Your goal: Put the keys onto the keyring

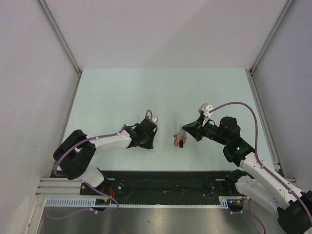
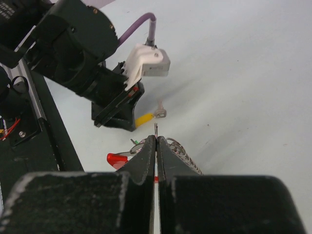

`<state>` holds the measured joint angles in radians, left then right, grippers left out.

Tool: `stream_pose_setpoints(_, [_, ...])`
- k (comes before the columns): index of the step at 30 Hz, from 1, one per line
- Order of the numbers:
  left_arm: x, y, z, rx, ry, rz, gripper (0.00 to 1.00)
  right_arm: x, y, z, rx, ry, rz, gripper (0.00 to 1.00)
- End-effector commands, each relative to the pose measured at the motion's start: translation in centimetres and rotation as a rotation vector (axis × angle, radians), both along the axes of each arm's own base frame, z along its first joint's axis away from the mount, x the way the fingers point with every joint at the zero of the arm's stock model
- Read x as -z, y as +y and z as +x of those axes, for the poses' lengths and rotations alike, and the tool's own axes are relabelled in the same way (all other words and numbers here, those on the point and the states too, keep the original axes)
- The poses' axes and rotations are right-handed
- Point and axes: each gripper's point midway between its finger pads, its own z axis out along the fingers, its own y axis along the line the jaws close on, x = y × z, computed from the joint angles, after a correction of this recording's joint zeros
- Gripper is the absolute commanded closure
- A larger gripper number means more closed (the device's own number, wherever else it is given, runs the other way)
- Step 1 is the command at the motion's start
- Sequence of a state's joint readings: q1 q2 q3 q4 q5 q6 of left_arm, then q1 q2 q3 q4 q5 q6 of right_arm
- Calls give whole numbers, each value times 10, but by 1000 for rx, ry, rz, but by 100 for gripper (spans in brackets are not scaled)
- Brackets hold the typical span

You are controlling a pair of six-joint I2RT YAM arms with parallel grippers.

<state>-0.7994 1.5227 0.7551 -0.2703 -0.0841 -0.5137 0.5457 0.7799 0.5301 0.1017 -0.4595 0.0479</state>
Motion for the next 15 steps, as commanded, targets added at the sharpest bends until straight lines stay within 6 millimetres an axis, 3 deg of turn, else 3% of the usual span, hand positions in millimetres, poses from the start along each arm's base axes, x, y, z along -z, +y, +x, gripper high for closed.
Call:
stream_pose_setpoints(1, [-14,5,-23,90,-19,100,78,-37,2,4,5,-98,54,100])
stream_pose_setpoints(3, [-15,8,-30,91,-11,101,74,-38,1,4,12,-100,54,100])
stream_pose_setpoints(4, [-24,8,-28,83,-36,83,65,-37,0,5,18,-99,51,100])
stream_pose_setpoints(7, [-49,16,-11,39,-132,95,53,-37,-1,6,26,-101,48,100])
stream_pose_setpoints(12, [-82,13,19,33,-239,138,51,-37,-3,7,40,-105,44,100])
stream_pose_setpoints(15, [-84,4,32,55,-258,162,52,-38,-7,9,71,-108,42,100])
